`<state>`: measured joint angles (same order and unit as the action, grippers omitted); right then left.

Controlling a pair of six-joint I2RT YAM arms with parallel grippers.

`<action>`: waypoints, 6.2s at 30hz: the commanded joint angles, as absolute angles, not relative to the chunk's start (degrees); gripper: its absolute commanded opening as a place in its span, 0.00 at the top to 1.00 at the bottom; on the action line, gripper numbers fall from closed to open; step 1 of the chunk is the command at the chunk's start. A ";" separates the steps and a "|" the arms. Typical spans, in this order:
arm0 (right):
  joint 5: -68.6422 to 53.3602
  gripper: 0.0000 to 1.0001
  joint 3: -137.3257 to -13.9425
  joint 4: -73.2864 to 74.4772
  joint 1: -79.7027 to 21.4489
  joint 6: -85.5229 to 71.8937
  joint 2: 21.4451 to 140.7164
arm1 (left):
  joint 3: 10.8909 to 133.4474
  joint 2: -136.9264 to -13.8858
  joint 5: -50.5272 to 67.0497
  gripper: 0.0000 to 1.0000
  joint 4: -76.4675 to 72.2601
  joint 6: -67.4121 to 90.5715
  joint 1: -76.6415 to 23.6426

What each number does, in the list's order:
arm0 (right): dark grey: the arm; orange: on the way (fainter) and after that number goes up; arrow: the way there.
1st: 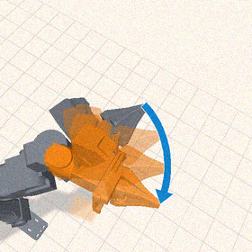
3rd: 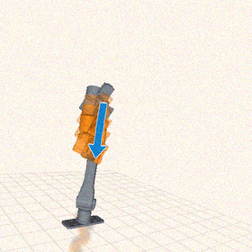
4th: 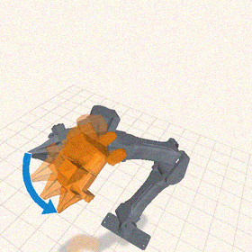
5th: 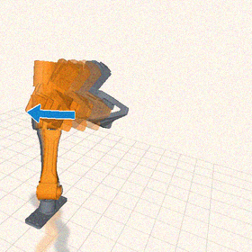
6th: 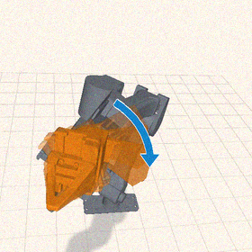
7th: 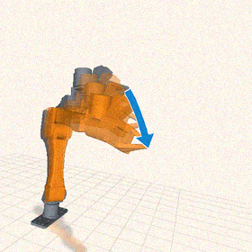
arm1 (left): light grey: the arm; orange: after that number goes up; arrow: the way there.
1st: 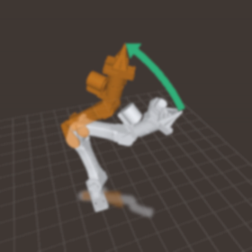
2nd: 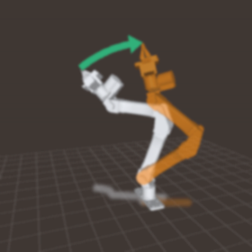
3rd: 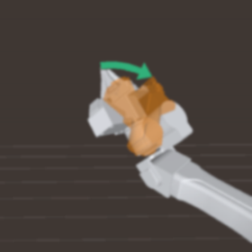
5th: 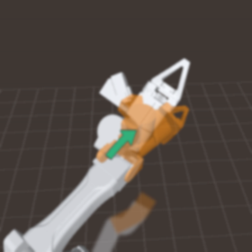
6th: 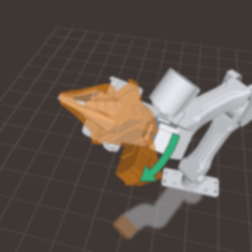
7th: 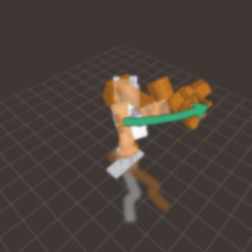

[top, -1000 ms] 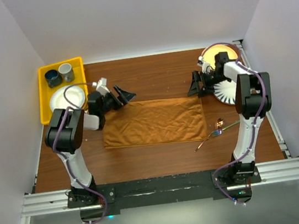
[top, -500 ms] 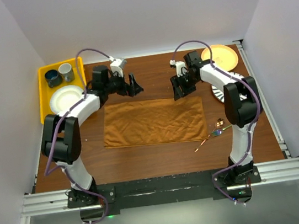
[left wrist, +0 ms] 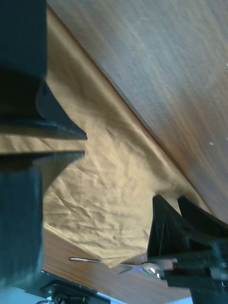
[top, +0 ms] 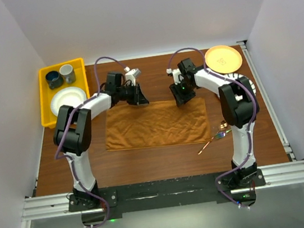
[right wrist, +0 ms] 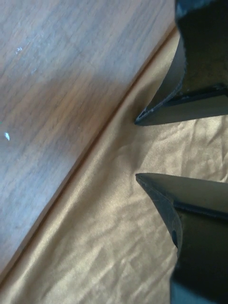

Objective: Fold the napkin into a case and place the utensils inside
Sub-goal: Smooth out the rectangle-folded napkin at the center of the board.

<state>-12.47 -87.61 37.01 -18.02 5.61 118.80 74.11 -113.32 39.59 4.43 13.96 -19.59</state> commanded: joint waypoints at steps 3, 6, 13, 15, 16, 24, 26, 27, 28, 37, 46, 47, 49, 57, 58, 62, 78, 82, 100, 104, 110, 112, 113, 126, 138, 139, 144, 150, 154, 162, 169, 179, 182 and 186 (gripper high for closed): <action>-6.95 0.53 -86.57 36.30 -18.11 7.12 120.41 | 75.69 -116.28 48.07 1.00 -4.78 19.59 -19.60; -6.33 0.53 -86.40 36.30 -18.28 7.73 120.59 | 73.48 -116.98 47.46 1.00 -10.61 23.90 -19.60; -6.24 0.52 -85.87 36.12 -18.28 8.96 120.85 | 61.55 -114.70 43.07 0.57 -36.34 32.69 -18.11; -6.85 0.52 -85.78 36.30 -18.28 8.96 120.94 | 56.79 -113.30 41.41 0.36 -45.73 33.74 -18.28; -6.94 0.51 -85.78 36.12 -18.19 9.05 120.94 | 55.56 -112.86 40.61 0.29 -47.62 33.92 -18.28; -7.38 0.49 -86.40 37.44 -18.46 10.11 120.85 | 54.84 -106.35 37.42 0.00 -38.06 32.76 -18.19; -7.03 0.48 -86.22 37.53 -18.37 10.55 120.76 | 53.54 -107.31 42.51 0.00 -45.02 38.03 -18.19; -7.03 0.48 -86.13 37.53 -18.46 10.63 120.76 | 51.87 -107.49 42.71 0.00 -50.22 45.45 -18.28; -7.03 0.48 -86.13 37.62 -18.37 10.90 120.76 | 49.85 -107.93 42.28 0.00 -56.28 49.27 -18.37; -7.12 0.47 -86.84 38.41 -18.46 11.25 120.76 | 43.50 -111.62 25.68 0.00 -78.33 63.63 -21.80; -7.82 0.46 -87.80 39.02 -18.46 11.25 121.11 | 44.73 -114.07 10.73 0.00 -70.31 69.17 -25.58; -7.82 0.46 -87.98 39.20 -18.54 11.25 121.20 | 45.08 -114.87 10.64 0.00 -71.53 69.60 -25.66; -7.91 0.46 -88.07 39.37 -18.46 11.25 121.29 | 46.05 -116.88 10.46 0.00 -73.29 68.91 -25.84; -7.91 0.46 -87.72 39.38 -18.46 11.34 121.03 | 49.04 -119.01 4.32 0.00 -75.24 55.12 -27.95; -8.00 0.46 -87.54 39.20 -18.54 11.34 121.03 | 49.39 -118.74 3.35 0.00 -74.89 53.45 -28.38; -8.09 0.46 -87.45 39.29 -18.54 11.43 121.11 | 50.18 -118.48 -2.18 0.00 -73.47 42.75 -31.37; -7.91 0.45 -87.10 39.11 -18.54 11.78 121.38 | 56.34 -118.30 -10.98 0.00 -55.74 30.13 -35.51; -8.00 0.45 -86.92 39.02 -18.46 11.87 121.38 | 54.06 -117.16 -10.90 0.00 -54.40 36.46 -35.16; -7.91 0.44 -86.92 39.11 -18.54 11.95 122.17 | 43.33 -120.50 -4.57 0.00 -65.82 53.26 -25.23; -7.74 0.44 -87.01 39.11 -18.54 12.13 122.26 | 41.05 -120.76 -3.87 0.00 -70.30 53.96 -23.47; -7.56 0.44 -86.84 39.20 -18.54 12.39 122.34 | 39.64 -120.59 -2.46 0.00 -70.84 54.23 -20.83; -7.56 0.44 -86.84 39.29 -18.46 12.39 122.52 | 39.20 -120.15 -1.94 0.00 -70.93 54.05 -20.04; -7.38 0.45 -86.84 39.29 -18.54 12.39 122.43 | 39.03 -119.97 -1.93 0.00 -71.10 53.79 -19.87; -7.21 0.44 -86.84 39.29 -18.46 12.66 122.70 | 38.32 -116.72 -1.06 0.00 -69.52 50.72 -14.77; -13.18 0.26 -94.39 43.32 -18.54 12.57 120.15 | 55.67 -105.30 11.15 0.00 -46.46 26.21 -18.19; -13.36 0.22 -95.00 43.59 -18.54 13.00 119.71 | 58.25 -105.12 12.29 0.00 -41.62 23.49 -18.19; -11.26 0.16 -99.14 46.14 -18.46 15.20 118.92 | 73.62 -103.72 8.45 0.00 -8.73 2.04 -22.49; -8.97 0.20 -97.91 45.35 -18.46 16.26 116.72 | 74.35 -98.10 11.34 0.00 9.03 -9.92 -22.24; -6.95 0.27 -96.77 46.05 -18.37 16.17 115.41 | 72.78 -95.55 16.24 0.02 15.73 -10.99 -17.16; -7.47 0.39 -95.71 51.24 -18.37 19.69 114.34 | 69.01 -87.55 22.15 0.44 36.46 -39.09 -15.21; -12.03 0.45 -93.34 52.73 -18.63 19.07 114.70 | 62.24 -86.84 22.40 0.63 47.19 -46.58 -10.66; -17.23 0.58 -82.80 51.94 -25.13 26.97 106.88 | 55.99 -84.72 35.15 0.55 55.72 -73.81 4.03; -15.21 0.58 -78.50 51.51 -25.93 28.21 104.33 | 54.50 -86.04 37.61 0.54 56.69 -79.70 7.46; -11.70 0.58 -73.75 47.39 -27.16 26.64 104.67 | 52.03 -85.60 36.65 0.54 51.08 -78.67 8.00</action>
<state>-14.46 -76.88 50.83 -26.68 25.63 104.99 54.04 -85.67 33.17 53.25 -73.30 7.31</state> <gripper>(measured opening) 0.418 0.460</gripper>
